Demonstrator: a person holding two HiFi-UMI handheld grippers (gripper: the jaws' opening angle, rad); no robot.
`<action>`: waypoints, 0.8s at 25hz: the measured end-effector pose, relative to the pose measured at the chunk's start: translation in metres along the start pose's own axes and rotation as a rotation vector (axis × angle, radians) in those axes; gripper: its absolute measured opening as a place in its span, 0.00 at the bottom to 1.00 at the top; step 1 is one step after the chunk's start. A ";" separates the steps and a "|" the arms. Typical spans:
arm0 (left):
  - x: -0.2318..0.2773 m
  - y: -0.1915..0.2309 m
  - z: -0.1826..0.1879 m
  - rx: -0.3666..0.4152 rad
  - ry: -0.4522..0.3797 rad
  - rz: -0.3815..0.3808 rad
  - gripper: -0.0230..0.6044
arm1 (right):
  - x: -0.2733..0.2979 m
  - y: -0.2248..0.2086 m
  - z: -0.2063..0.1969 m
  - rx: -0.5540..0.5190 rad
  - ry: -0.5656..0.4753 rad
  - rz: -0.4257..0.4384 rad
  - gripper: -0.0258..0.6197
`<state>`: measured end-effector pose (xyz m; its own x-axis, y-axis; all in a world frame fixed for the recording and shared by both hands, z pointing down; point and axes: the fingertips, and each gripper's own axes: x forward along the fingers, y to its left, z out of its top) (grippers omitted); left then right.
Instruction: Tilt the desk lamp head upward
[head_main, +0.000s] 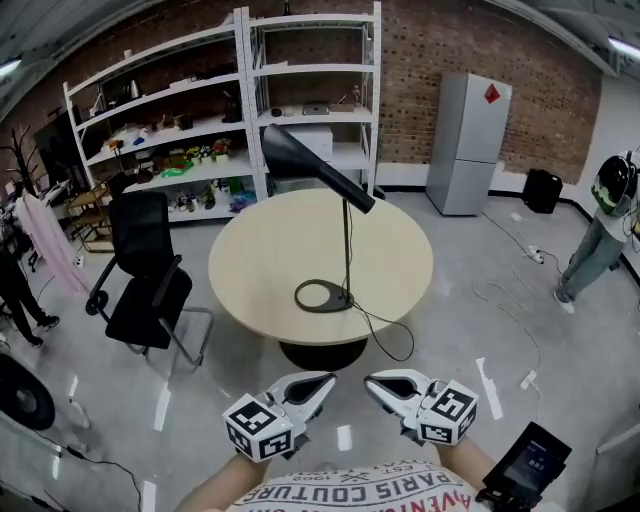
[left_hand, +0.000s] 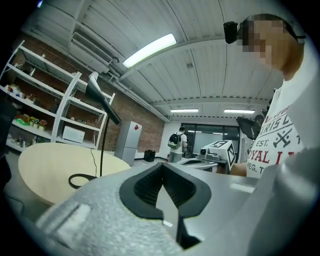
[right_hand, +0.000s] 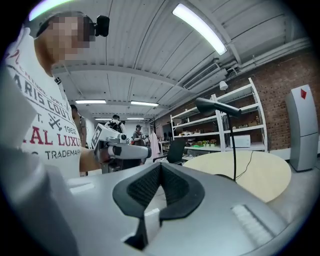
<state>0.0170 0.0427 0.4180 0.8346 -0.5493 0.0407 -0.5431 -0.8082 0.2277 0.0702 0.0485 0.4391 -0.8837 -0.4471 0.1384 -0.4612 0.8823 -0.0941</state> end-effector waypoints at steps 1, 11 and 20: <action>-0.004 -0.010 -0.005 -0.008 -0.001 0.009 0.03 | -0.008 0.009 -0.005 0.006 -0.002 0.003 0.05; -0.031 -0.103 -0.034 -0.016 0.002 0.045 0.03 | -0.068 0.079 -0.026 0.015 0.002 0.047 0.05; -0.041 -0.141 -0.034 0.011 -0.018 0.052 0.03 | -0.098 0.106 -0.022 -0.015 -0.025 0.052 0.05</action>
<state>0.0629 0.1865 0.4170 0.8036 -0.5941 0.0343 -0.5864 -0.7808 0.2154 0.1101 0.1889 0.4372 -0.9084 -0.4038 0.1085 -0.4133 0.9065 -0.0859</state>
